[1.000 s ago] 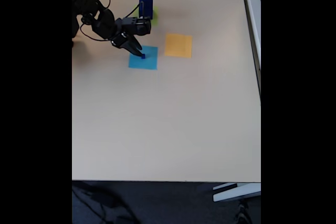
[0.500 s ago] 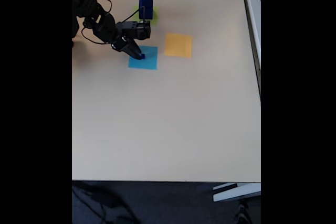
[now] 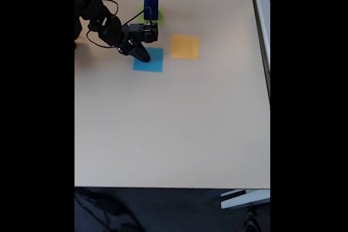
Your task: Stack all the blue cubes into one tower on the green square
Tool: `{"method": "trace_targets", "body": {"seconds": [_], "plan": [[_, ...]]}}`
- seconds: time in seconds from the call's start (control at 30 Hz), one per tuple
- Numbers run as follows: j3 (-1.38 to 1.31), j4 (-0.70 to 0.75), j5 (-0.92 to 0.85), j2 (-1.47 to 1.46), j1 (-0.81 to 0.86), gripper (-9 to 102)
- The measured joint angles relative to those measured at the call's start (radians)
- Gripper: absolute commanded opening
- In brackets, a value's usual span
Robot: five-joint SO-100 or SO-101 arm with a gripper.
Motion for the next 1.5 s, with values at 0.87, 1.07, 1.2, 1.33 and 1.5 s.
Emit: {"method": "trace_targets", "body": {"seconds": [0.87, 1.07, 1.2, 1.33, 1.5], "plan": [[0.051, 0.337, 0.015, 0.414, -0.061, 0], [0.058, 0.565, 0.049, 0.661, -0.126, 0], [0.054, 0.713, 0.051, 0.781, -0.133, 0], [-0.008, 0.861, 0.051, 0.85, -0.166, 0], [-0.109, 0.999, 0.058, 0.896, -0.187, 0]]}}
